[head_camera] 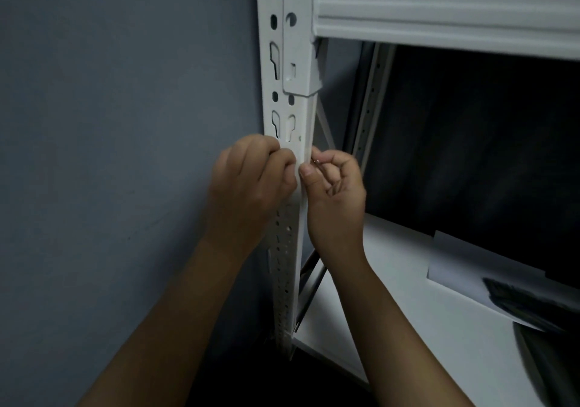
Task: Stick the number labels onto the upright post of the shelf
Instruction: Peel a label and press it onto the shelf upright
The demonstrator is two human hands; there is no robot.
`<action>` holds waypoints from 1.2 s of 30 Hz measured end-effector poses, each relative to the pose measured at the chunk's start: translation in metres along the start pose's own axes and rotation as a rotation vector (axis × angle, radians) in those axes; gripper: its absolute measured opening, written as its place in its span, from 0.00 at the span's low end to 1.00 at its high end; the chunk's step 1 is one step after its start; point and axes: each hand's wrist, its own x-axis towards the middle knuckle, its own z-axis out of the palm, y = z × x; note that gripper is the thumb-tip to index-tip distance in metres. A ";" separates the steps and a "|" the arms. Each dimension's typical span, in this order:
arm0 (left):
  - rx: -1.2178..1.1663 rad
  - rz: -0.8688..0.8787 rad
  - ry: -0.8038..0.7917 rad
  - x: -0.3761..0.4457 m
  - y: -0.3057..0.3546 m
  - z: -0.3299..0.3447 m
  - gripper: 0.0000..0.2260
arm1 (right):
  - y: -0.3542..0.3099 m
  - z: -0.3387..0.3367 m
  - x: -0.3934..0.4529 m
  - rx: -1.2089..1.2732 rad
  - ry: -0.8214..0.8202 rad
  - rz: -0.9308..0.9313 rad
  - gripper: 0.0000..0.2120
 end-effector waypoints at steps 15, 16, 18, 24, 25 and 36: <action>-0.085 -0.133 -0.117 -0.031 0.006 -0.002 0.03 | 0.000 0.002 -0.001 -0.045 0.026 -0.004 0.10; -0.102 -0.167 -0.124 -0.032 0.005 -0.004 0.03 | 0.000 0.002 -0.001 -0.044 0.025 -0.013 0.10; -0.145 -0.227 -0.132 -0.026 0.006 -0.007 0.06 | 0.002 0.003 -0.002 -0.037 0.023 -0.025 0.10; -0.241 -0.335 -0.130 -0.008 0.006 -0.010 0.05 | 0.001 0.003 -0.002 -0.039 0.022 -0.035 0.10; -0.244 -0.333 -0.131 -0.008 0.006 -0.010 0.05 | 0.000 0.003 -0.002 -0.049 0.020 -0.034 0.10; -0.215 -0.228 -0.098 -0.004 0.004 -0.006 0.04 | 0.002 0.001 -0.002 -0.032 0.014 -0.012 0.09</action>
